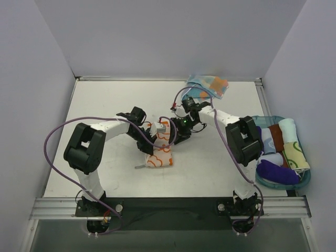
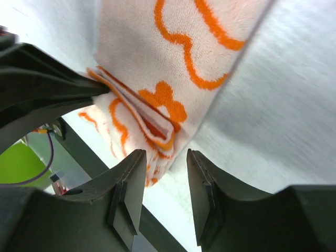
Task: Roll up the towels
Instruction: Roll the towel
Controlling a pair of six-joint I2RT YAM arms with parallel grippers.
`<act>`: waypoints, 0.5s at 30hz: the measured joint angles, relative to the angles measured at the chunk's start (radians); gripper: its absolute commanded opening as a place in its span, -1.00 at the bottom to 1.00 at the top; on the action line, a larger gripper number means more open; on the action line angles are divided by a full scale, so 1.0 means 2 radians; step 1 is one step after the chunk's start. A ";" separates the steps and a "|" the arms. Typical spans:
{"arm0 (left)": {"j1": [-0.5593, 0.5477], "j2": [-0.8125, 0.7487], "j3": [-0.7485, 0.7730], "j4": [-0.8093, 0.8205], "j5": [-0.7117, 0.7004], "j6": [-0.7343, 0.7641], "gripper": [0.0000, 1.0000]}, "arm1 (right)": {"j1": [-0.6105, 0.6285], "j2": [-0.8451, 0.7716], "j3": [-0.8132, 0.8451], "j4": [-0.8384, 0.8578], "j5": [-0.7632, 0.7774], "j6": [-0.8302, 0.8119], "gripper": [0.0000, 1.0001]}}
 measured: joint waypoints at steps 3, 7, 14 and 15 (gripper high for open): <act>0.000 0.005 0.000 0.003 0.003 -0.006 -0.93 | -0.016 -0.032 0.000 -0.004 -0.006 0.003 -0.23; 0.002 0.009 0.000 0.007 0.008 -0.017 -0.90 | -0.029 -0.058 0.000 -0.004 -0.032 0.023 -0.25; 0.012 0.016 0.000 0.011 0.019 -0.035 -0.82 | -0.005 -0.045 -0.018 0.002 -0.080 0.064 -0.31; 0.013 0.017 0.000 0.011 0.021 -0.039 -0.81 | -0.001 -0.038 -0.023 0.006 -0.090 0.075 -0.32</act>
